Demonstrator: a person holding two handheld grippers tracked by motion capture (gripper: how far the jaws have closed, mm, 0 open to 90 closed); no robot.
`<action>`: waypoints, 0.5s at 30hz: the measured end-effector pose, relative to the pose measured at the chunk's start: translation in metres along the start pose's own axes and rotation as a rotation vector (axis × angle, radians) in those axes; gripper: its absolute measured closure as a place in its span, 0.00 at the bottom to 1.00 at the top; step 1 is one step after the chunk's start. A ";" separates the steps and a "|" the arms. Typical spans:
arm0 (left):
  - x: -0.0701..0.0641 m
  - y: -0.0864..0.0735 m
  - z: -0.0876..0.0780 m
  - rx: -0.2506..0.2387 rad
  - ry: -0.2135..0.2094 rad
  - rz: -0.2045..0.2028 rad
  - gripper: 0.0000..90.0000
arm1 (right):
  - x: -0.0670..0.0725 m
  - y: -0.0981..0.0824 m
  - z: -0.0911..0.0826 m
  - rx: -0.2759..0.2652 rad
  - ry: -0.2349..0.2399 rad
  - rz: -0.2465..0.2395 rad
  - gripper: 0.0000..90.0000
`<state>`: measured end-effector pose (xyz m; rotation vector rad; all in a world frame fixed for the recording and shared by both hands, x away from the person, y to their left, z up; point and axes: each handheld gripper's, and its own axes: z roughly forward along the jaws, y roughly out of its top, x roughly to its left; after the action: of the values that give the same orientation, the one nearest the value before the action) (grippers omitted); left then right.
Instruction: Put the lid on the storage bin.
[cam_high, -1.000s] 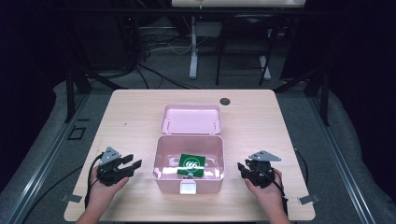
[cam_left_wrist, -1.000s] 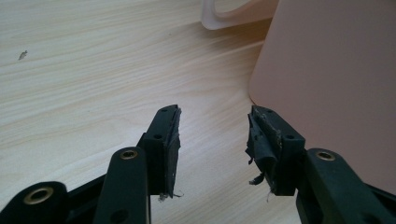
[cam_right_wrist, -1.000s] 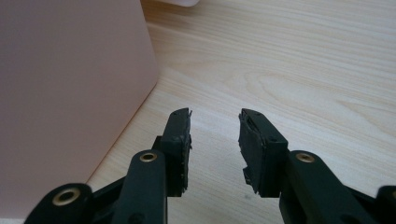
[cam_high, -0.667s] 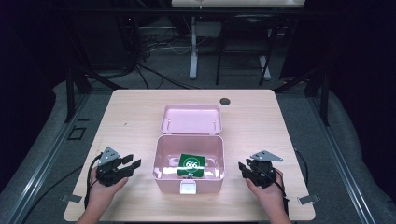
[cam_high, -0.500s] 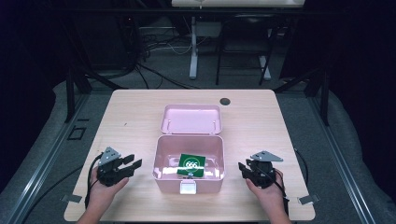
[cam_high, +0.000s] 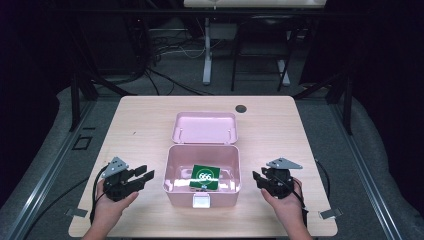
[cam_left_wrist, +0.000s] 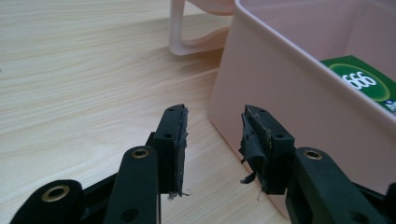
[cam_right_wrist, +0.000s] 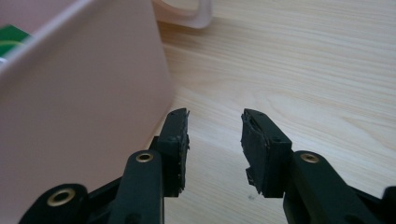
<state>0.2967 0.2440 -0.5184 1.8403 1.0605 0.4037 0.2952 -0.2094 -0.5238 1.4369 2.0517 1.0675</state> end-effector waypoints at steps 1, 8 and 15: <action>-0.001 0.001 0.000 0.003 -0.001 0.004 0.66 | 0.001 0.002 -0.001 0.001 0.012 0.004 0.68; -0.005 0.014 0.000 -0.002 -0.008 0.009 0.63 | 0.004 0.015 -0.001 -0.006 0.055 0.045 0.67; -0.006 0.025 0.001 0.002 -0.020 -0.006 0.67 | 0.002 0.027 0.000 0.013 0.084 0.062 0.68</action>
<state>0.3064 0.2343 -0.4971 1.8388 1.0533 0.3801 0.3109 -0.2032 -0.5028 1.4952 2.0879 1.1601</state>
